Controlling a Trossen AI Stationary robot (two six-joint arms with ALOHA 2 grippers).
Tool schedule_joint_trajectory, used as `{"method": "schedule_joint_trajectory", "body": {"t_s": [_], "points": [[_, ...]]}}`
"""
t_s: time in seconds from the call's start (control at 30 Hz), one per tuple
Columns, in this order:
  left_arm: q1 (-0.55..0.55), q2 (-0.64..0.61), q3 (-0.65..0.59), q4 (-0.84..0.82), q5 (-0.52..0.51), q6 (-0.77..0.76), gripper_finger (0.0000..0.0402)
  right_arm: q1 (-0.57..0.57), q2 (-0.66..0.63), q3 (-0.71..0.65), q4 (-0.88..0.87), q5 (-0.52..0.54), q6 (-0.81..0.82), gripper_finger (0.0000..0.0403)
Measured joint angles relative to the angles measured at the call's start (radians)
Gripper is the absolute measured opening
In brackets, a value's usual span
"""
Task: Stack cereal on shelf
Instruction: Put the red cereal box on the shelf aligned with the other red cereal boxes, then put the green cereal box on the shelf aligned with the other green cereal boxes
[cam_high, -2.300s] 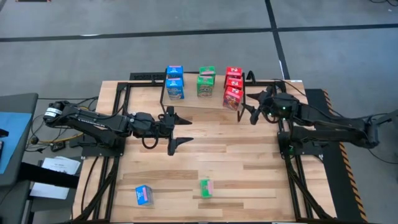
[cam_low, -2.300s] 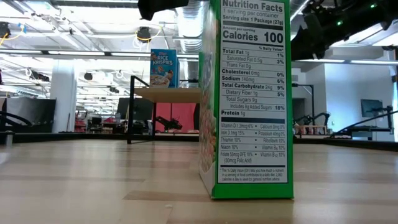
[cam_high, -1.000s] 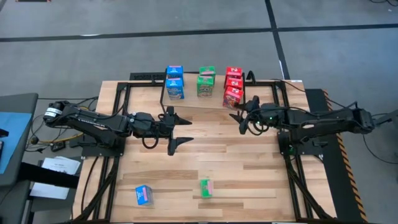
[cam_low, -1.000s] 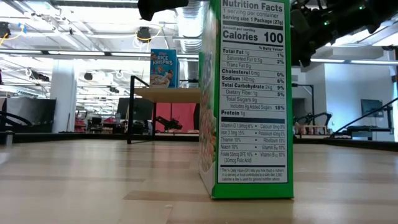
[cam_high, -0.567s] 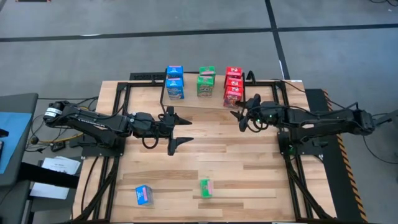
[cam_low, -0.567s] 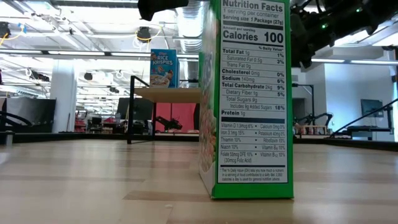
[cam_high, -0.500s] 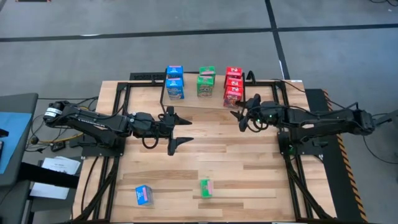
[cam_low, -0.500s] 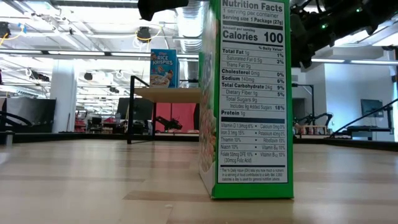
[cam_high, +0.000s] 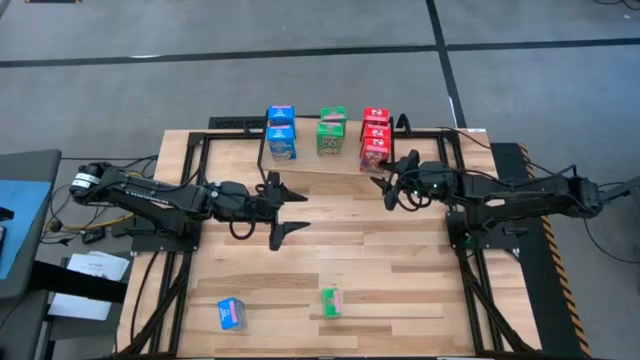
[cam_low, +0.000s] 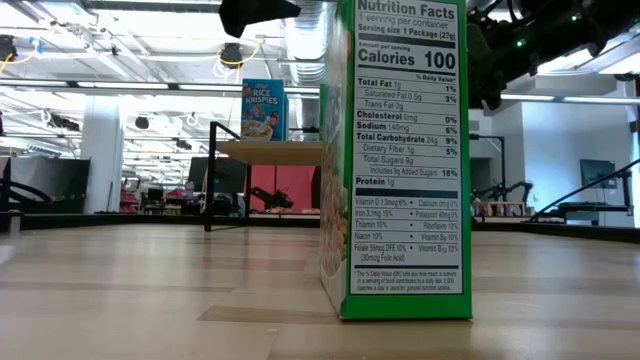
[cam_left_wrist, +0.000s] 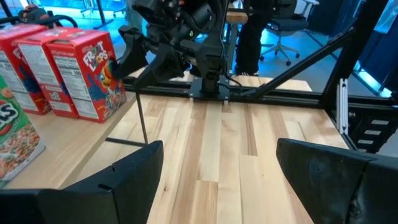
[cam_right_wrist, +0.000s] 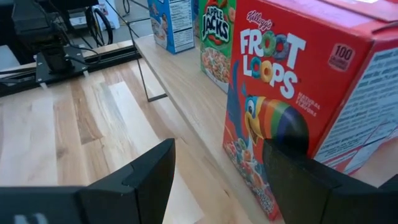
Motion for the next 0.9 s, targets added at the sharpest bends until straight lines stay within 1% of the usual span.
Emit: {"method": "schedule_joint_trajectory", "body": {"t_s": [0.3,0.4,0.6,0.77,0.9], "points": [[0.000,0.000,0.000,-0.007,0.000,-0.046,0.0304,0.072,0.000,0.000,0.000,-0.001,0.097,0.0265],[0.000,0.000,0.000,-0.007,0.000,-0.079,0.0304,0.108,0.000,0.000,0.001,-0.002,0.141,0.0265],[0.000,0.000,0.000,-0.003,0.000,-0.085,0.0304,0.196,0.000,0.000,0.029,-0.010,0.190,0.0265],[0.000,0.000,0.000,-0.003,0.000,-0.087,0.0304,0.268,0.000,0.000,0.178,-0.094,0.171,0.0265],[0.001,0.000,0.000,-0.012,0.000,-0.104,0.0304,0.317,0.000,0.000,0.333,-0.164,0.066,0.0266]]}}
